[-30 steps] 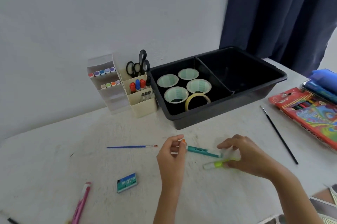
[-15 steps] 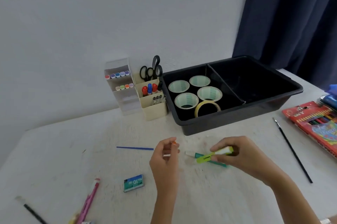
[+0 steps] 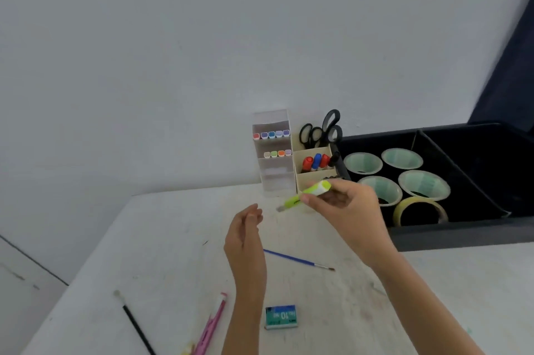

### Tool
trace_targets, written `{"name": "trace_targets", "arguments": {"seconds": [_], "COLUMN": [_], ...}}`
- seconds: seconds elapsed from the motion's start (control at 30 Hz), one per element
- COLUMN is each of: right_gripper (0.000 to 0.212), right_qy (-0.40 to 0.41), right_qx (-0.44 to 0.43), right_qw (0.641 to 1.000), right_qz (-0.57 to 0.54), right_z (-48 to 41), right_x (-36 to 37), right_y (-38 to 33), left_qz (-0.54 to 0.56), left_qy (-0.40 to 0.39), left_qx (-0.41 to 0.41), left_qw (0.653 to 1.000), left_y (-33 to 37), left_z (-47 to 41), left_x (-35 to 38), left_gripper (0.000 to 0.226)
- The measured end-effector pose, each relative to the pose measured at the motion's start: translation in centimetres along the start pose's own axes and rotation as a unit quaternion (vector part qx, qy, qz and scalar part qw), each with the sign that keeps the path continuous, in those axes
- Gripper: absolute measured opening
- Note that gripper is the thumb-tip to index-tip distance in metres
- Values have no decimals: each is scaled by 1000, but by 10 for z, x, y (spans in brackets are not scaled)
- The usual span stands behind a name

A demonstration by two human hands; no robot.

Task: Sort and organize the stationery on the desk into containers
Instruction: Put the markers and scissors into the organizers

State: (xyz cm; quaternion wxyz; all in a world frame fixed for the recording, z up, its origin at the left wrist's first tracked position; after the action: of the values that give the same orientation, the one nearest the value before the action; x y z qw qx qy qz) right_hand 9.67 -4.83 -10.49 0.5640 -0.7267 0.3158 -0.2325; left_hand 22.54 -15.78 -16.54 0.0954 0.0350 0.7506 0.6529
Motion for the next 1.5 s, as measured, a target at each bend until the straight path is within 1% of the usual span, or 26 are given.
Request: {"name": "trace_targets", "arguments": {"seconds": [0.1,0.17,0.27,0.37,0.47,0.6,0.67,0.83,0.9,1.07,1.2,1.27,1.4,1.5], "right_gripper": [23,26,24,22,21,13,13,20,21,18,20,22,24,25], "right_qy": [47,59,43,9,-34,-88,-110,-108,-102,-84,-101,-119,-141,-136], "right_qx": [-62,-120,-192,-216,-185,-167,-146,-85,-67,-30,-27,-33,-29,-23], "right_qw": [997,990,974,956,935,923,916,925,922,891,851,837,826,820], "right_qz": [22,51,115,196,301,336,356,355,368,446,514,532,545,555], "right_z": [-27,-44,-69,-96,-116,-130,-136,-141,-142,-152,-159,-161,-162,-160], "right_x": [20,33,53,70,82,93,98,101,104,117,120,121,122,124], "right_y": [-3,-3,1,8,18,23,24,28,33,49,40,36,36,37], "left_qz": [6,-3,-12,-18,-27,-21,-9,14,22,23,17,14,8,-3], "left_qy": [-21,-45,-100,-148,-171,-194,-192,-181,-178,-176,-172,-168,-166,-172], "left_qx": [-22,-36,-50,-62,-77,-93,-97,-105,-110,-109,-107,-104,-88,-82], "left_qw": [1000,998,994,987,982,976,977,978,978,978,979,980,982,982], "left_y": [2,3,6,12,14,11,8,3,2,0,2,3,4,7], "left_z": [-26,-44,-71,-93,-111,-123,-126,-130,-130,-134,-136,-136,-132,-131], "left_x": [4,12,27,40,51,62,65,65,64,62,63,64,64,64], "left_gripper": [27,32,40,49,55,60,60,61,61,63,62,62,61,62]}}
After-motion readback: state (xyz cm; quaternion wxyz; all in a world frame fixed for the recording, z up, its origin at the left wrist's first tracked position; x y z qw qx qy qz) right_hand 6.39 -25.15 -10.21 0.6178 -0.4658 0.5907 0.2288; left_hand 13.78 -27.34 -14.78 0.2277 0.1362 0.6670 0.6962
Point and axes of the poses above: each hand's wrist, its own z-axis away from the middle knuckle, its own x-axis out of the palm, y = z × x, the point moved 3 cm from there along -z, towards the middle knuckle, and after that the axes turned 9 degrees about -z, right-handed, at the moved point
